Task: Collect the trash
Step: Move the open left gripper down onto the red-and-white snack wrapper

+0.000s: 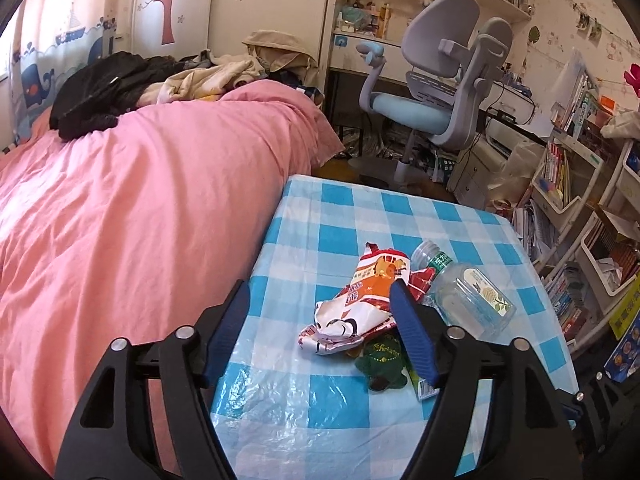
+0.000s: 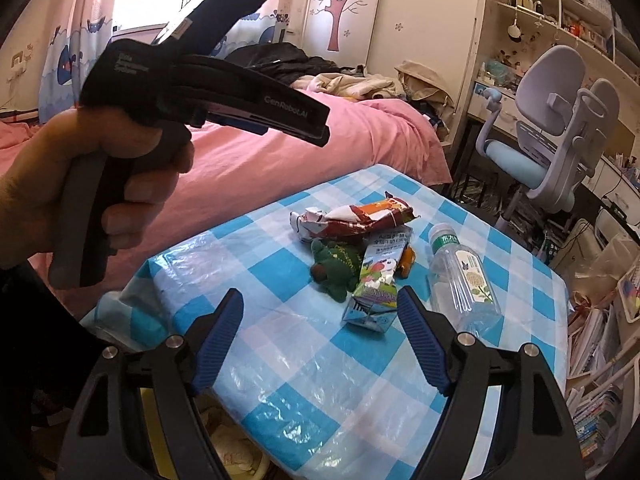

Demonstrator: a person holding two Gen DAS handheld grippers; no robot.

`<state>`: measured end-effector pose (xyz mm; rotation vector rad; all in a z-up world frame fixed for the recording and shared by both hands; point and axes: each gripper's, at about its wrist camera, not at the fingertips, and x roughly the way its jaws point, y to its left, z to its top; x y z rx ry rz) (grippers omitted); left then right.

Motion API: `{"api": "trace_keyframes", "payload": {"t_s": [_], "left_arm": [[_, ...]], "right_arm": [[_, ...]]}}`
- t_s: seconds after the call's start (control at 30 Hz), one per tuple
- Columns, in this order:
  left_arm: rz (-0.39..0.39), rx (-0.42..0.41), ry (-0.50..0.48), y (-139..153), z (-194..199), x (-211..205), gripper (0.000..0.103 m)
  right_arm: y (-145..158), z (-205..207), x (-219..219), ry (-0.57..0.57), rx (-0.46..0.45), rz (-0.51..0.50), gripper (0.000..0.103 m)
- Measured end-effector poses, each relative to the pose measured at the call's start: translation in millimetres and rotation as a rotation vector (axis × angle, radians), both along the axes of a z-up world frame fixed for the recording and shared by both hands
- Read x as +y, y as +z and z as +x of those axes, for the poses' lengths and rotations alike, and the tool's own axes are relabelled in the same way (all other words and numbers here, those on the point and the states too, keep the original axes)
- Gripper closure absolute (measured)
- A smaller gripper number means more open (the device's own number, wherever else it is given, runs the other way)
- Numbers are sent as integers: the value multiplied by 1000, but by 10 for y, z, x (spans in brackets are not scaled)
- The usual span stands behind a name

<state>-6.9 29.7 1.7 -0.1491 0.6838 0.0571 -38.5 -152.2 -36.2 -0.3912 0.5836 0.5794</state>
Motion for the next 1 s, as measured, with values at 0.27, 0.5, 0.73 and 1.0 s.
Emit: {"api": "trace_keyframes", "payload": {"t_s": [0.27, 0.5, 0.73, 1.0], "left_arm": [[-31, 20, 1, -12, 9, 90, 30], [-25, 21, -15, -9, -4, 50, 30], [-19, 26, -25, -11, -2, 17, 30], [-19, 26, -30, -15, 4, 8, 30]], "right_arm": [[-43, 43, 88, 9, -3, -12, 25], [-19, 36, 76, 1, -10, -1, 25], [-19, 32, 76, 1, -11, -2, 25], [-18, 29, 75, 2, -13, 0, 25]]}}
